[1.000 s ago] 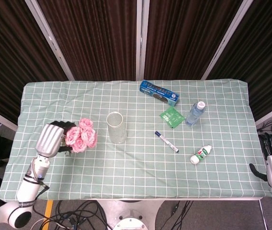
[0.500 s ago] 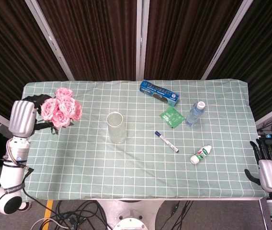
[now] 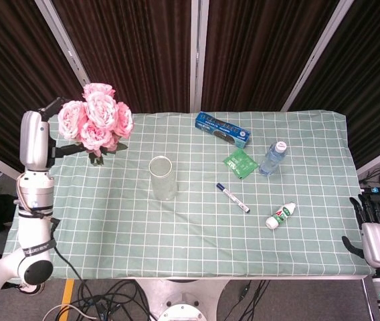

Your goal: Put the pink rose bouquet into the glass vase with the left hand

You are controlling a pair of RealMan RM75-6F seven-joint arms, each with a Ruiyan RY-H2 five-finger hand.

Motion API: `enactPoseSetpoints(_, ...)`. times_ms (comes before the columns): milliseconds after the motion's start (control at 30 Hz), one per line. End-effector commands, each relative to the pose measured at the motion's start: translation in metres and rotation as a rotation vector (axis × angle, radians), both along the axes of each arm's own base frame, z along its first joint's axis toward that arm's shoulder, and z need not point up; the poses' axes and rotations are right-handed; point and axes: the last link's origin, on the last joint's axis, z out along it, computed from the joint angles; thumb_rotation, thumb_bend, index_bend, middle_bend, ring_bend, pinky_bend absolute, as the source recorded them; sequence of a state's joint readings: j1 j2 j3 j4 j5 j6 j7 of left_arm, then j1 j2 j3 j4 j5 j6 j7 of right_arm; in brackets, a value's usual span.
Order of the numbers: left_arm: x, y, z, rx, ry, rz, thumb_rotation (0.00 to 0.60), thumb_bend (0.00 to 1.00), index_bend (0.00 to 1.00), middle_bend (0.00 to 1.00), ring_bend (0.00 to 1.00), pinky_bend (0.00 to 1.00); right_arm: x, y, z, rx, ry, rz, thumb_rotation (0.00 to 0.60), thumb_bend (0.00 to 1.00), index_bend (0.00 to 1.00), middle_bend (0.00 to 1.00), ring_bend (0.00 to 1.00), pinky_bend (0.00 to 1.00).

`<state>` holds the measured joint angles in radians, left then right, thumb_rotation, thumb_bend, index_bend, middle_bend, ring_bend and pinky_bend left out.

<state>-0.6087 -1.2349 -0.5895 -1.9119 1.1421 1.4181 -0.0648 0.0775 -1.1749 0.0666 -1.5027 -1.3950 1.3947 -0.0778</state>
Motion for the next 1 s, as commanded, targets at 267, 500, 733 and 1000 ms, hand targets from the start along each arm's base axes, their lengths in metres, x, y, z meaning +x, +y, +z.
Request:
enactPoseSetpoints(267,0.053,0.009,-0.004,-0.010,-0.338,-0.123,0.600,0.09,0.49,0.54,0.55,0.57,-0.005,-0.001,0.000,0.000,-0.004,-0.017,0.600,0.17,0.00,0.00,0.00,0.00)
enactPoseSetpoints(500,0.066,0.006,-0.043,-0.123,-0.435,-0.104,0.600,0.09,0.49,0.54,0.55,0.57,-0.008,-0.002,-0.002,0.008,-0.011,-0.026,0.600,0.17,0.00,0.00,0.00,0.00)
enactPoseSetpoints(733,0.069,0.007,-0.063,-0.176,-0.505,-0.083,0.600,0.09,0.49,0.54,0.55,0.57,-0.012,-0.001,-0.002,0.002,-0.015,-0.038,0.600,0.17,0.00,0.00,0.00,0.00)
enactPoseSetpoints(1000,0.069,0.012,-0.081,-0.207,-0.542,-0.061,0.600,0.09,0.49,0.54,0.55,0.57,-0.014,-0.003,-0.002,0.006,-0.018,-0.048,0.600,0.17,0.00,0.00,0.00,0.00)
